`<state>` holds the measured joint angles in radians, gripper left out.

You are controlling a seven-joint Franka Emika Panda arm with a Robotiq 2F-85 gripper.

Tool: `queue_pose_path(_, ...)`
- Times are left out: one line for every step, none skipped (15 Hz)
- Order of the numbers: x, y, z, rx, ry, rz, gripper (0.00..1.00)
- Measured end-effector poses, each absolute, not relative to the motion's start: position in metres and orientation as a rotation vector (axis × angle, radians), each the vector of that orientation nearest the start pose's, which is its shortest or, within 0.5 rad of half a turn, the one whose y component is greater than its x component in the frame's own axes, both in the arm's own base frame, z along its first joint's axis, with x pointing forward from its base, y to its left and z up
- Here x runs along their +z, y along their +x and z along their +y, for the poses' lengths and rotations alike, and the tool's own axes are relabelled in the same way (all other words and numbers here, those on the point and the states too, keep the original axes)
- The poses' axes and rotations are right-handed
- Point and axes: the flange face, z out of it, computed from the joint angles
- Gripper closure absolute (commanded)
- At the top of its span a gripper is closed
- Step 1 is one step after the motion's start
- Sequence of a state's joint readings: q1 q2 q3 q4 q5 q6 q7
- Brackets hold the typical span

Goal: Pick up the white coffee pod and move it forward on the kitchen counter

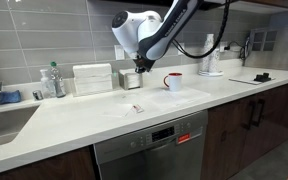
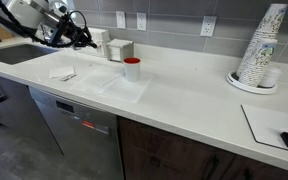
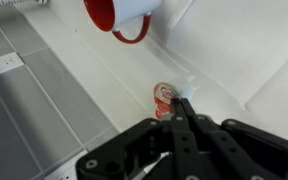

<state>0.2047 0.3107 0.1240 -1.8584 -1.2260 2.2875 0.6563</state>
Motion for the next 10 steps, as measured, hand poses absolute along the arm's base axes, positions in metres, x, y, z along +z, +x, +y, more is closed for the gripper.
queue_pose_path(0.376, 0.624, 0.188, 0.658, 2.241, 0.567, 1.0)
queue_pose_path(0.372, 0.627, 0.193, 0.655, 2.238, 0.593, 1.0)
queue_pose_path(0.369, 0.631, 0.196, 0.652, 2.236, 0.614, 1.0)
queue_pose_path(0.364, 0.635, 0.198, 0.651, 2.237, 0.632, 1.0)
queue_pose_path(0.359, 0.639, 0.2, 0.651, 2.24, 0.648, 1.0)
queue_pose_path(0.353, 0.644, 0.202, 0.655, 2.245, 0.666, 1.0)
queue_pose_path(0.347, 0.649, 0.204, 0.657, 2.249, 0.683, 1.0)
queue_pose_path(0.341, 0.653, 0.206, 0.66, 2.253, 0.701, 1.0)
queue_pose_path(0.334, 0.658, 0.207, 0.658, 2.255, 0.715, 1.0)
queue_pose_path(0.327, 0.663, 0.207, 0.65, 2.255, 0.727, 1.0)
